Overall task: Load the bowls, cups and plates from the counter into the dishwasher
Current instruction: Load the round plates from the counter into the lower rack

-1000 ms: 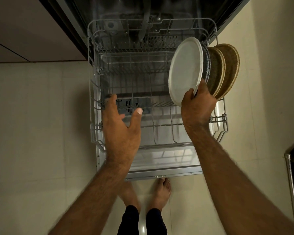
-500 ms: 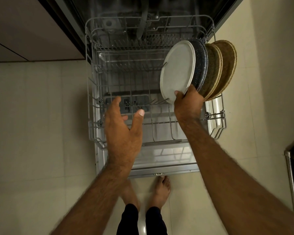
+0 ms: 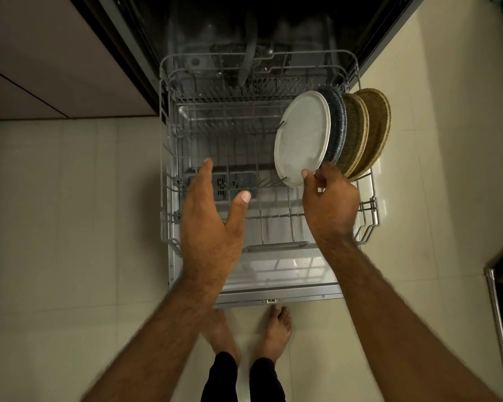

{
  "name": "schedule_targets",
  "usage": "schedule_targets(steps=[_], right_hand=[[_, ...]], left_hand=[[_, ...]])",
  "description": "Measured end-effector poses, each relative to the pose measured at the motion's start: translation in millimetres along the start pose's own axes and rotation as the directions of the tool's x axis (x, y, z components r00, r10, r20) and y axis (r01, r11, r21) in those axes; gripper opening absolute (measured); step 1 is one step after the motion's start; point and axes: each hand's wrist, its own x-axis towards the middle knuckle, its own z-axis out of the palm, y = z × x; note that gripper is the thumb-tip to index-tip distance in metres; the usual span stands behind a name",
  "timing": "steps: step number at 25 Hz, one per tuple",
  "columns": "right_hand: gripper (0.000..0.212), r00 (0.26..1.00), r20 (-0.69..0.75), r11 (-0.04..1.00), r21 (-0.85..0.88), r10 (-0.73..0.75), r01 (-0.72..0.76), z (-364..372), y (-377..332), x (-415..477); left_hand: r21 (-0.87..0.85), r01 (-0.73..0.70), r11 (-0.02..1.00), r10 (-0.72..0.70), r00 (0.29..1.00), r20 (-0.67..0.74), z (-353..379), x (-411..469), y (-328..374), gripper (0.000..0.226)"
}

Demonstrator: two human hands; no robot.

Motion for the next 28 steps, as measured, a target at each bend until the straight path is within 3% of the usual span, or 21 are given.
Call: schedule_targets(steps=[6, 12, 21, 28], right_hand=[[0.049, 0.950, 0.069, 0.952, -0.023, -0.304, 0.307, -87, -71, -27], [0.058, 0.862, 0.159, 0.867, -0.063, -0.481, 0.495, -195, -161, -46], [0.074, 0.790, 0.218, 0.790, -0.110, -0.573, 0.603, -317, -306, -95], [0.076, 0.704, 0.186, 0.703, -0.082, -0.686, 0.707, -351, -416, -166]], left_hand=[[0.280, -0.192, 0.941, 0.181, 0.981, 0.067, -62, 2, 62, 0.081], [0.413, -0.274, 0.869, 0.286, 0.958, 0.033, -163, -29, 160, 0.079], [0.507, -0.280, 0.815, 0.354, 0.934, -0.055, -315, -96, 248, 0.078], [0.500, -0.274, 0.822, 0.406, 0.896, -0.177, -443, -126, 241, 0.080]])
